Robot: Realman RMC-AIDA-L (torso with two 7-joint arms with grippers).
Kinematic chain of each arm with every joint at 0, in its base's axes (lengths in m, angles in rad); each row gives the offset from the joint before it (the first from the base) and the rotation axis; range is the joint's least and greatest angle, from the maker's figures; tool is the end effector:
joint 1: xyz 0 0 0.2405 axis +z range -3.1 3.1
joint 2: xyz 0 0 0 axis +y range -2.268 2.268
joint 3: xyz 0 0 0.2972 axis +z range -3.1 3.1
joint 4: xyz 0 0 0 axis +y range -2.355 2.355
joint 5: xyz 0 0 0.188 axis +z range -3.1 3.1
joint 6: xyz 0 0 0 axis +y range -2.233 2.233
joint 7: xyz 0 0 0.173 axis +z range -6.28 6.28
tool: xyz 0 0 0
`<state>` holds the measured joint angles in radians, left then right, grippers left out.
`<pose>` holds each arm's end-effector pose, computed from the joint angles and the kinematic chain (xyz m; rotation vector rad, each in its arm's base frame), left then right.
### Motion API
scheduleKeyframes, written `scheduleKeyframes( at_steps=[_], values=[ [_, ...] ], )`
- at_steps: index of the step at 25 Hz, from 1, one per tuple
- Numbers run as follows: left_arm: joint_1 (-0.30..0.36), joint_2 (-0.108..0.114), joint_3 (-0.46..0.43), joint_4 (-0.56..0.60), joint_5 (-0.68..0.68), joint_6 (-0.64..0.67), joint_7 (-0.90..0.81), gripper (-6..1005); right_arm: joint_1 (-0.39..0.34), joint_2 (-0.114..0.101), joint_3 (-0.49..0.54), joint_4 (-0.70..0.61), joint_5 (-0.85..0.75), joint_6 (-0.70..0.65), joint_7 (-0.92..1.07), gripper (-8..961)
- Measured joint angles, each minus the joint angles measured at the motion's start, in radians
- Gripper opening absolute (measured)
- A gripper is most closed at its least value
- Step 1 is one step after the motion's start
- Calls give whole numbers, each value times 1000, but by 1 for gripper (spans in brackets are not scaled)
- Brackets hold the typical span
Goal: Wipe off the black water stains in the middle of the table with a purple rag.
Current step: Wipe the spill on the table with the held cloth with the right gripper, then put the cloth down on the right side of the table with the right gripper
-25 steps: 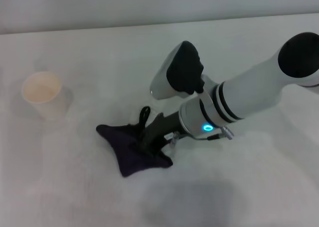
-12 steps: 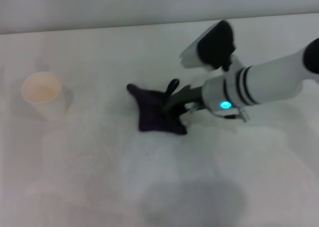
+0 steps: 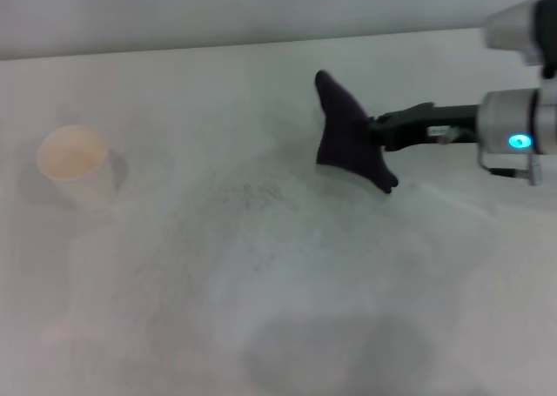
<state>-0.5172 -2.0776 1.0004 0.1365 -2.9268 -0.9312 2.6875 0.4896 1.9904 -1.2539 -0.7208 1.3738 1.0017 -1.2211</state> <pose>-0.3799 0.4030 0.0255 -1.3254 -0.8496 -0.7441 0.3002 0.3872 -0.0516 -2.4217 1.1041 0.3872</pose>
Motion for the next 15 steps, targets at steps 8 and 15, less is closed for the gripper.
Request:
scheduleKeyframes(
  at_steps=[8, 15],
  values=[
    [-2, 3, -2, 1, 0, 8, 7, 883, -56, -2, 212, -1, -13, 259, -71, 95],
    [-4, 2, -2, 1, 0, 7, 5, 883, -50, 22, 192, 7, -158, 234, -74, 96]
  ],
)
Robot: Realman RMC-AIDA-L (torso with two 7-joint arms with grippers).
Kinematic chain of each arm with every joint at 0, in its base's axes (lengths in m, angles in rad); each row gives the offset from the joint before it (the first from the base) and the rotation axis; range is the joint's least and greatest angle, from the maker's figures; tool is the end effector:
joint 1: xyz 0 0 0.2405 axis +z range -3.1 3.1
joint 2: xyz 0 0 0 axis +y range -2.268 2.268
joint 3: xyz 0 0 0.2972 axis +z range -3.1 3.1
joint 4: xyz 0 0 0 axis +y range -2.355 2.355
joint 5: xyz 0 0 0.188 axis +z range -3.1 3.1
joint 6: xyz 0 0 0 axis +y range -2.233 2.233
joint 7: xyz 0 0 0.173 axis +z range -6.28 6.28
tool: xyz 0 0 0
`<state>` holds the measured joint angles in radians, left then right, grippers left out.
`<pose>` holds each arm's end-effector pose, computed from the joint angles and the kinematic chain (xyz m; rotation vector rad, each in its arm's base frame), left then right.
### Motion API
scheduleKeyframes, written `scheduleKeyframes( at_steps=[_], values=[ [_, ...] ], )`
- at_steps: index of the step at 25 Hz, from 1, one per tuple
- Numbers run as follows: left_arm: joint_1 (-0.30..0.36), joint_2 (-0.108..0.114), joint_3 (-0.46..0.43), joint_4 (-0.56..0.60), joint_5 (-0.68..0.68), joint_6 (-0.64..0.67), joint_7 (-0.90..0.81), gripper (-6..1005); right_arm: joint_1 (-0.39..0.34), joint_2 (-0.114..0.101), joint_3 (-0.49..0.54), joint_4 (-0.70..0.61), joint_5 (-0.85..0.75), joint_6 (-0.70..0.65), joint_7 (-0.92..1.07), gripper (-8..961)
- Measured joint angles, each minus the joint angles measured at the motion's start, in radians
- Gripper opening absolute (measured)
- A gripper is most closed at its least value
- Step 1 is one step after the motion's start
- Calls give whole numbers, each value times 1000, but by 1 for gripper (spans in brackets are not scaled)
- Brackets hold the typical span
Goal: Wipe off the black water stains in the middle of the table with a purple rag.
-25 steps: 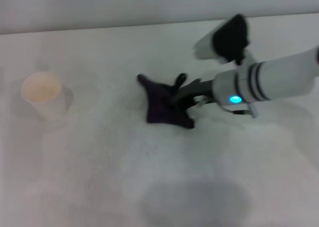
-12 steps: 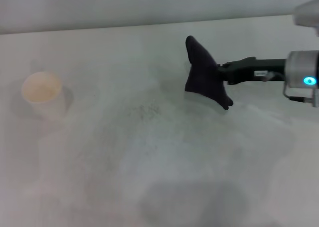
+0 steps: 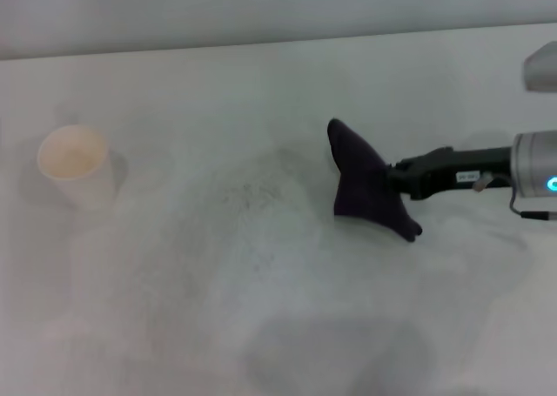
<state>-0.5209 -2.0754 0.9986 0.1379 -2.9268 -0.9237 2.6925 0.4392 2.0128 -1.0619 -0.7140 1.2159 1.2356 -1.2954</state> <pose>-0.3799 0.4047 0.0265 -1.3268 -0.8471 -0.7375 0.3200 0.3461 -0.0509 -2.5346 1.1548 0.3708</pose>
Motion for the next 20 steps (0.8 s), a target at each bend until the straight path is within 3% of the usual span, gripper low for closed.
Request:
scheduleKeyframes(
  at_steps=[8, 15, 20],
  values=[
    [-1, 0, 0, 2, 0, -5, -3, 883, 19, 2, -177, -5, -4, -75, -2, 96],
    [-1, 0, 0, 2, 0, -6, -3, 883, 24, 7, -194, 1, 1, -113, -2, 123],
    [2, 0, -1, 2, -1, -6, -3, 883, 10, 3, -189, -5, 61, -111, -5, 333]
  ],
)
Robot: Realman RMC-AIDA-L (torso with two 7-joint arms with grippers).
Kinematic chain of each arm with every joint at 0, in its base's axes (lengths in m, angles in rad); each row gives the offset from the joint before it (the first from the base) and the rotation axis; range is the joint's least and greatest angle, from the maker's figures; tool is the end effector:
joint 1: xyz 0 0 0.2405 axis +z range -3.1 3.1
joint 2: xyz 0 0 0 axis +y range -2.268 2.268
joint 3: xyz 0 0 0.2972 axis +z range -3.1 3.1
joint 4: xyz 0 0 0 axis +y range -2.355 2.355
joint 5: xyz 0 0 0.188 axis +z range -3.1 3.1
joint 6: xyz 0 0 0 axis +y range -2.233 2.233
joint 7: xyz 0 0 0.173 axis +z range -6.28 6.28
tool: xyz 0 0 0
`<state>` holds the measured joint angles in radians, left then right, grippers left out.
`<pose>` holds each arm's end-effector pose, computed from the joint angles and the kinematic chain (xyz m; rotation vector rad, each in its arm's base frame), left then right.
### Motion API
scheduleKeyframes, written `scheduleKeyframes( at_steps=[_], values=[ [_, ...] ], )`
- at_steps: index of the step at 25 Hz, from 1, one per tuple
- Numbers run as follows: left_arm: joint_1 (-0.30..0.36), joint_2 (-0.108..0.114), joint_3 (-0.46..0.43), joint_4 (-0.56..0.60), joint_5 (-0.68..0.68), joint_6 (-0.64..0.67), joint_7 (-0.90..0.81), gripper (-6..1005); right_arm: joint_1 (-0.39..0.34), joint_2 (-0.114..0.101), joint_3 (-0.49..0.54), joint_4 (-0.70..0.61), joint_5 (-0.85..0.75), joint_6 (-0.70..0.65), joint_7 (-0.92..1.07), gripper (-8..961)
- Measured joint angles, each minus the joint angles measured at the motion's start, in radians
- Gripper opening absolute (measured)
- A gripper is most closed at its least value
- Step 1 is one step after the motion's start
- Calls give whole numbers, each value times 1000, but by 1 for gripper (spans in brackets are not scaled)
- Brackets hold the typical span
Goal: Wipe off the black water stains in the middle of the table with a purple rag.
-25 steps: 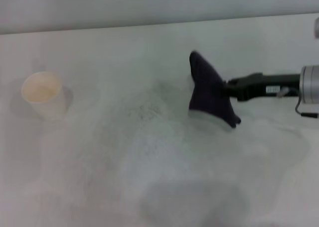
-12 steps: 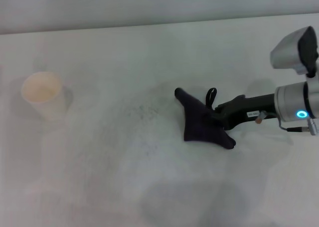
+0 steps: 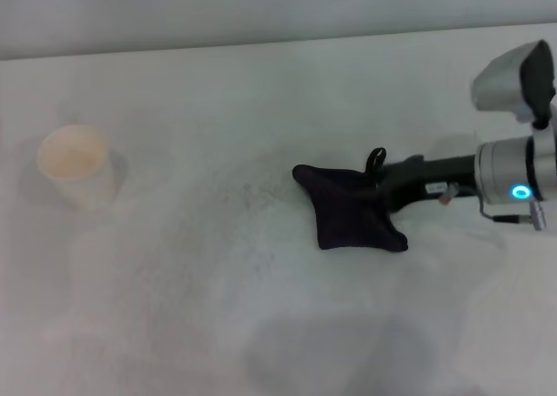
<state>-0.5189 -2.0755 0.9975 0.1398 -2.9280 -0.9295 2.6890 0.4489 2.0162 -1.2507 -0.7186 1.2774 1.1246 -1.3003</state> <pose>-0.3797 0.4043 0.0277 -1.3219 -0.8450 -0.7449 0.3108 0.3483 -0.0740 -2.5942 1.0630 0.2795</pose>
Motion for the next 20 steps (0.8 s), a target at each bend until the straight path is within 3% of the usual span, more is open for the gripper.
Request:
scheduleKeyframes(
  at_steps=[5, 8, 13, 16, 20],
  values=[
    [1, 0, -1, 0, -1, -1, 0, 883, -27, -4, 57, 12, 178, 35, -110, 574],
    [2, 0, -1, 0, -1, -1, 0, 883, -41, -1, 118, 51, 313, 42, -199, 654],
    [4, -1, 0, 0, 0, 0, 0, 883, -36, 0, 311, 251, 595, 22, -416, 787],
    [4, -2, -1, 0, 0, 3, 0, 883, -31, 2, 478, 421, 772, 14, -618, 840],
    [6, -3, 0, 0, 0, 3, 0, 883, -31, 5, 623, 528, 850, 22, -891, 877]
  ],
)
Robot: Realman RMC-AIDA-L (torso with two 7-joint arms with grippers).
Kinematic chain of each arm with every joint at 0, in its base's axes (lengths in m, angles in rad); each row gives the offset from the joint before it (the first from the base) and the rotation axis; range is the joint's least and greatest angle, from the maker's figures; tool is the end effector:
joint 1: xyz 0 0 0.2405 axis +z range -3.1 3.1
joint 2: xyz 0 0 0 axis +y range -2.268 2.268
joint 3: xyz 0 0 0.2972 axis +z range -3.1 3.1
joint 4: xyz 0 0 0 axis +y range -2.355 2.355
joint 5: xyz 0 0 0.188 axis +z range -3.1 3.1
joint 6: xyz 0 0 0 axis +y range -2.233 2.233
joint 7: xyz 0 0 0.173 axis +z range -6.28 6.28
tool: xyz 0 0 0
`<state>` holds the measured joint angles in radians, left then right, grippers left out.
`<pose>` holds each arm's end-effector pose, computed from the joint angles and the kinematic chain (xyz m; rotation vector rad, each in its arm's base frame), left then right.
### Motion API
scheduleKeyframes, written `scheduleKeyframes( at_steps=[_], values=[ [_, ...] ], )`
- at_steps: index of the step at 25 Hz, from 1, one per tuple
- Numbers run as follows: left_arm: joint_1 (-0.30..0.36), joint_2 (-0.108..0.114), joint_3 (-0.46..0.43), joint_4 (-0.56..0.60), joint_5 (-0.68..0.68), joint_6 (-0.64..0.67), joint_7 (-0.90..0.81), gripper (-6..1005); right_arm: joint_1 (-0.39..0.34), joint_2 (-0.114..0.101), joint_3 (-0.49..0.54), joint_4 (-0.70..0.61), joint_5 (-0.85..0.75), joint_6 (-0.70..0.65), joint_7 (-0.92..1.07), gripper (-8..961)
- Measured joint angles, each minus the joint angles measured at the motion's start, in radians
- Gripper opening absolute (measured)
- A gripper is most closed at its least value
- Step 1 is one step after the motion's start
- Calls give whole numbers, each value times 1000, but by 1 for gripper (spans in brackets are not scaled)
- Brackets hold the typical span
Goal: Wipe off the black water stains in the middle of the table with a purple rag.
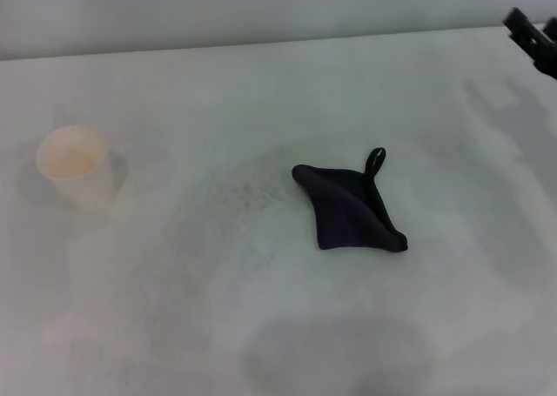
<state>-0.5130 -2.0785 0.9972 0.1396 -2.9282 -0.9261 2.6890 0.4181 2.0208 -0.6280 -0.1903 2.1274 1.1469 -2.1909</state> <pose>-0.3821 0.4016 0.0258 -1.3191 -0.8546 -0.7390 0.3766 0.3700 0.0319 -1.5630 0.9315 0.9784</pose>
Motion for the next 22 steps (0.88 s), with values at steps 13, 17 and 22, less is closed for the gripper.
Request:
scheduleKeyframes(
  at_steps=[13, 17, 22],
  values=[
    [-10, -3, 0, -6, 0, 2, 0, 883, 32, 2, 185, 147, 12, -128, -460, 874],
    [-10, -4, 0, -6, 0, -4, 0, 883, 42, 2, 186, 148, 13, -147, -459, 873],
    [-6, -5, 0, -3, 0, -12, 0, 883, 65, 2, 188, 147, 13, -213, -460, 873]
  ],
)
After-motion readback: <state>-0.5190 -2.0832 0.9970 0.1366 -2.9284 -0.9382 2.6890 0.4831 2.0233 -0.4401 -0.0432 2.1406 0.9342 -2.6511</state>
